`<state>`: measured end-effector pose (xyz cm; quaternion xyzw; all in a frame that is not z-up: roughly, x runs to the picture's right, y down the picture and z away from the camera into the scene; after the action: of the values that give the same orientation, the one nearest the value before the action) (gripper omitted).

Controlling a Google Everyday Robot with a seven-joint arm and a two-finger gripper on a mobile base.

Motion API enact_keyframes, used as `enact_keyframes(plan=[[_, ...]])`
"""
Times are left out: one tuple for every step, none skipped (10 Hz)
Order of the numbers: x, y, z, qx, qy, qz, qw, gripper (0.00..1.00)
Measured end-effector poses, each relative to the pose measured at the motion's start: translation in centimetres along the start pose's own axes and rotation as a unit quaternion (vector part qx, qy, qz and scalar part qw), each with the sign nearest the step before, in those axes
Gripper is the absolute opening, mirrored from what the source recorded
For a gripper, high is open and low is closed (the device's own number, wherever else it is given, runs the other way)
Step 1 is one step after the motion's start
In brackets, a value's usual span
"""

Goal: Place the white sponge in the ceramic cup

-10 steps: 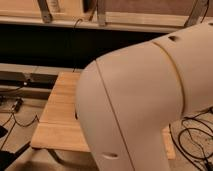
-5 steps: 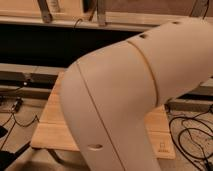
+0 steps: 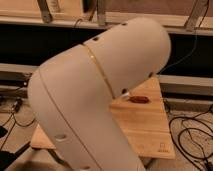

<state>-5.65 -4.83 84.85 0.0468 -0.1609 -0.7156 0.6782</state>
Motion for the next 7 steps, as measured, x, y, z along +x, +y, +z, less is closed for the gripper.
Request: enact_keyframes(plan=[[0.4,-0.3,0.2,0.000,0.002,0.001,1.0000,0.80],[0.3,0.0,0.2,-0.001,0.002,0.002,1.0000,0.80],[0.3,0.1,0.1,-0.002,0.003,0.003,1.0000,0.80],[0.2,-0.2,0.2,-0.001,0.001,0.001,1.0000,0.80],[-0.2,0.5,0.3,-0.003,-0.002,0.006,1.0000,0.80],[-0.7,1.3,0.5,-0.005,-0.006,0.014,0.9999,0.80],[-1.1,2.3,1.2,-0.010,-0.012,0.027,0.9995,0.80]])
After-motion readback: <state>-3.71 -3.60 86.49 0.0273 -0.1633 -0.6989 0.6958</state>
